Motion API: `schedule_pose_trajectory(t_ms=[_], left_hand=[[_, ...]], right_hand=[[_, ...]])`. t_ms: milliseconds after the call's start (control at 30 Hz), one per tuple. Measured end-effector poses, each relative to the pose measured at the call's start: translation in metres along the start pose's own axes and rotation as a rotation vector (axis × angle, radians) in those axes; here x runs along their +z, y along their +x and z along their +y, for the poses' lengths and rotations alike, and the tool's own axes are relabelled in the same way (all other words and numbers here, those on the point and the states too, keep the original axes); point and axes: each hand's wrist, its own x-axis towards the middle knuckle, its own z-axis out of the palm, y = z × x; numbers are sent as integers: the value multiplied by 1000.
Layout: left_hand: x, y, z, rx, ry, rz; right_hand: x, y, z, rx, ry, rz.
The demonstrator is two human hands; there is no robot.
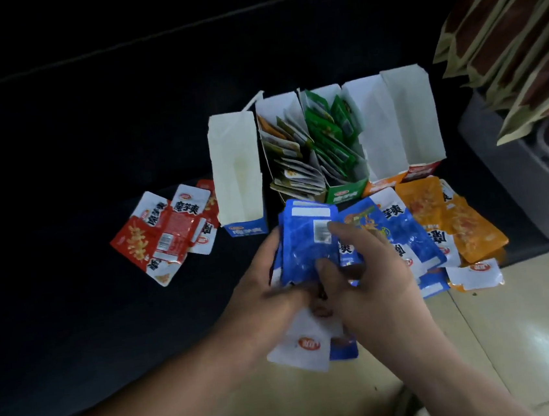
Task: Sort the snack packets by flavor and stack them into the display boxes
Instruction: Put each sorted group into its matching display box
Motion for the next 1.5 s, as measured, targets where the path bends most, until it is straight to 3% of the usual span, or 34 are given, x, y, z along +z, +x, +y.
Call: schedule_pose_trajectory(t_ms=[167, 300, 467, 633, 833, 1033, 1233, 1333, 1433, 1500], left_hand=[[-30, -20, 18, 52, 17, -5], [-55, -14, 40, 116, 180, 122], [-86, 16, 73, 150, 547, 289], [-96, 46, 94, 52, 731, 315], [-91, 63, 99, 28, 730, 295], [-86, 60, 95, 76, 396, 387], [-94, 32, 65, 60, 361, 571], [-94, 16, 35, -10, 356, 610], [-75, 4, -8, -171, 485, 485], [-51, 2, -34, -206, 596, 325]], right_hand=[[16, -3, -30, 27, 282, -36], [34, 17, -55, -43, 276, -120], [71, 61, -77, -106, 142, -167], [86, 86, -76, 113, 252, -287], [85, 82, -57, 175, 444, -291], [81, 81, -54, 34, 284, -300], [73, 55, -44, -265, -45, -80], [62, 38, -38, -287, 0, -23], [41, 30, -24, -103, 125, -91], [24, 34, -4, -95, -11, -16]])
